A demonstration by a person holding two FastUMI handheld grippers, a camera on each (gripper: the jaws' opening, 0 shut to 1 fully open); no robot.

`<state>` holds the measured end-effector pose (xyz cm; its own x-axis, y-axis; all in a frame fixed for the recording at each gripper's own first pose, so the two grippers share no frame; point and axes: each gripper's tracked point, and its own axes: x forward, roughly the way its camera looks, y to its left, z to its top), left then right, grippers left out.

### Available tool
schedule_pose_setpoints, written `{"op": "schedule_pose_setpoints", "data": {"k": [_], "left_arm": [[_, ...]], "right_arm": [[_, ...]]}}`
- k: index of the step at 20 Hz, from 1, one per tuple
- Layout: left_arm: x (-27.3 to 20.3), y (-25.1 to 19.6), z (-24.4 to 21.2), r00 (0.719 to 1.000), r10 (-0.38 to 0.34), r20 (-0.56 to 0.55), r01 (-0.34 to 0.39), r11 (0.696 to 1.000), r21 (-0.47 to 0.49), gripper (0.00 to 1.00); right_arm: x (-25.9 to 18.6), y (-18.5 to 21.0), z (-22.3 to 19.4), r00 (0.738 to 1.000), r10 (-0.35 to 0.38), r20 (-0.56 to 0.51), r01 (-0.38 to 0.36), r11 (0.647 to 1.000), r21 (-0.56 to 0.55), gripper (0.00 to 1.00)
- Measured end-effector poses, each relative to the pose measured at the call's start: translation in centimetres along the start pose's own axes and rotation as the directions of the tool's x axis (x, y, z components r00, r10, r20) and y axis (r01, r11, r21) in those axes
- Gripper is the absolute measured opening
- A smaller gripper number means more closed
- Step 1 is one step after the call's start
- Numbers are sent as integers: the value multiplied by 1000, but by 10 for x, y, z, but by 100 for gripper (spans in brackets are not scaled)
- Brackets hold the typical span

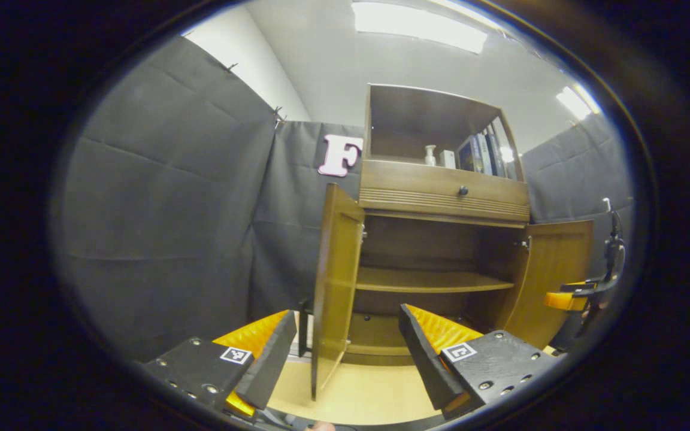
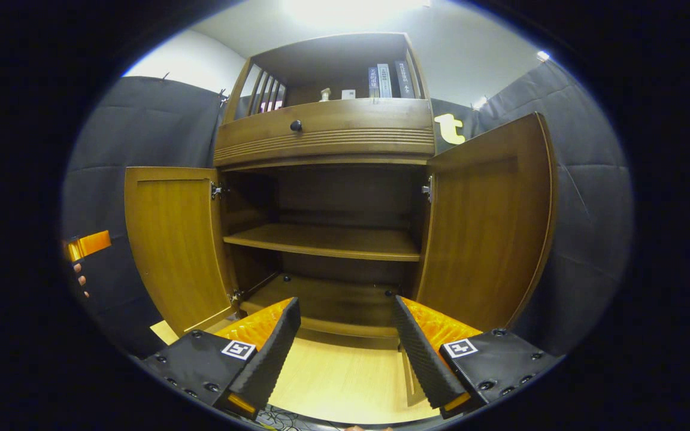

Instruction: Open the right door of the double-door shoe cabinet with the right hand, and open the left door with the left hand.

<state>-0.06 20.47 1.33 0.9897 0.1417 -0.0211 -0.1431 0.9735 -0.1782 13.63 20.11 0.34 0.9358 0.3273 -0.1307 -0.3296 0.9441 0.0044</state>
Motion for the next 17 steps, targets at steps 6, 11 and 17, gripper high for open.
{"op": "schedule_pose_setpoints", "data": {"k": [6,11,17], "left_arm": [[5,-76,-14,998,3,-65,-1,999,32,100],[6,-76,-14,988,150,-30,-141,971,195,100],[9,-77,-25,991,104,-88,-97,992,75,100]], "right_arm": [[-19,-10,8,997,32,71,-31,999,-15,93],[-30,-32,2,996,33,79,-27,996,-85,97],[-39,-31,-7,999,7,50,-3,997,-75,96]]}}
